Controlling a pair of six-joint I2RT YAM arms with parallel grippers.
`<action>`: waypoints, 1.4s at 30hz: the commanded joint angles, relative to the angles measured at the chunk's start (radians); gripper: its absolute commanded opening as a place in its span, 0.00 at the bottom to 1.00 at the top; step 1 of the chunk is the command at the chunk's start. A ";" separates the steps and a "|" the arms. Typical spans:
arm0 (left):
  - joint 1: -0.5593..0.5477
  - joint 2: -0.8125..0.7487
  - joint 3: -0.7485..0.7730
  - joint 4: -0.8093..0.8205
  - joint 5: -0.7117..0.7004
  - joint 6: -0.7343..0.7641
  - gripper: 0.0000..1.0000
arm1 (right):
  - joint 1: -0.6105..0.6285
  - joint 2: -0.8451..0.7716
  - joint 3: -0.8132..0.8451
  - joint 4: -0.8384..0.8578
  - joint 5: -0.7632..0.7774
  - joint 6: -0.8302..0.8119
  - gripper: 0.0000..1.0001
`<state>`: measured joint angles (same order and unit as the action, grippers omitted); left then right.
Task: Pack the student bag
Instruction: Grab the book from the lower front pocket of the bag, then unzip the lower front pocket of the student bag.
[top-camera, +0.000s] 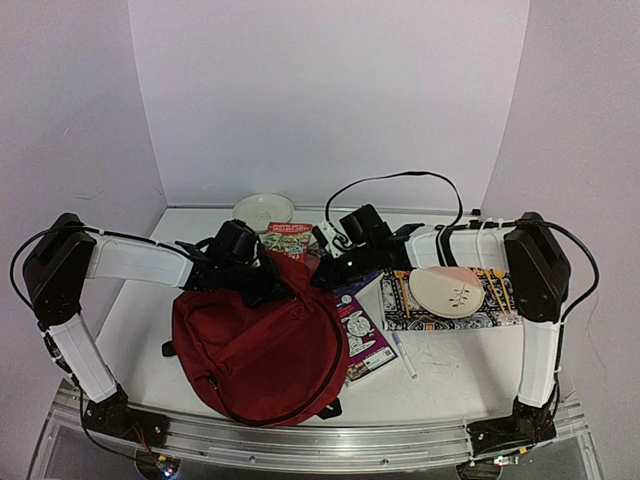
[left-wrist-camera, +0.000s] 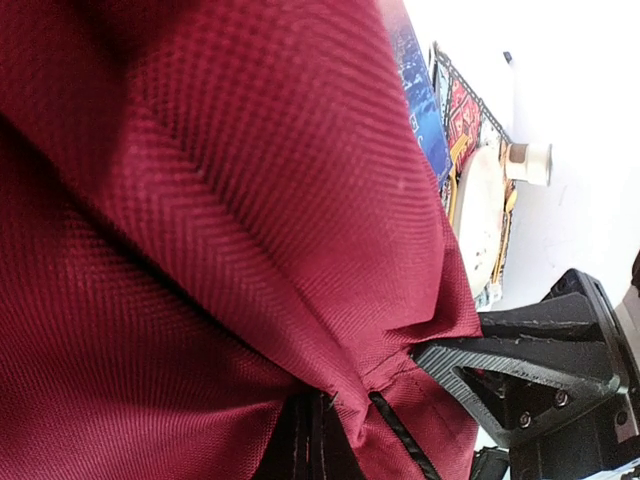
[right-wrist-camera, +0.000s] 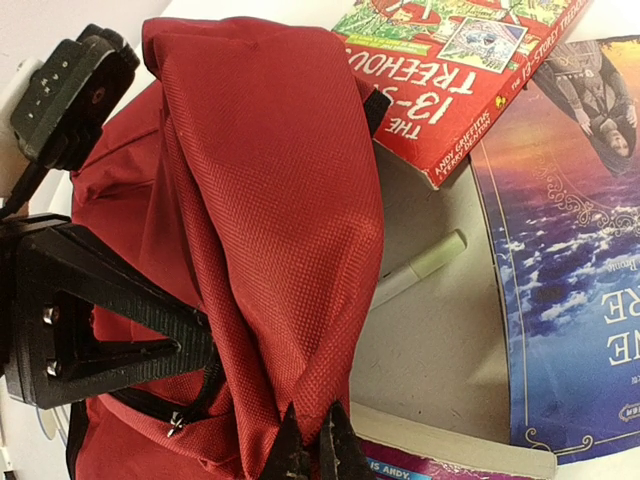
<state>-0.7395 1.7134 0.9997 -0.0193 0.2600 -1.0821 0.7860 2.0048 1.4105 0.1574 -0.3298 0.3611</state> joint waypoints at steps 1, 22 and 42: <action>0.002 -0.043 -0.026 0.048 -0.001 -0.010 0.00 | 0.007 -0.070 -0.007 0.022 -0.014 -0.017 0.00; 0.012 -0.335 -0.185 -0.224 -0.248 0.086 0.00 | -0.048 -0.158 -0.053 0.036 0.096 0.029 0.00; 0.017 -0.465 -0.225 -0.395 -0.379 0.172 0.00 | -0.099 -0.159 -0.022 0.036 0.072 0.118 0.08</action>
<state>-0.7311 1.2547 0.7417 -0.3753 -0.0690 -0.9642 0.6969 1.9160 1.3581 0.1661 -0.2609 0.4704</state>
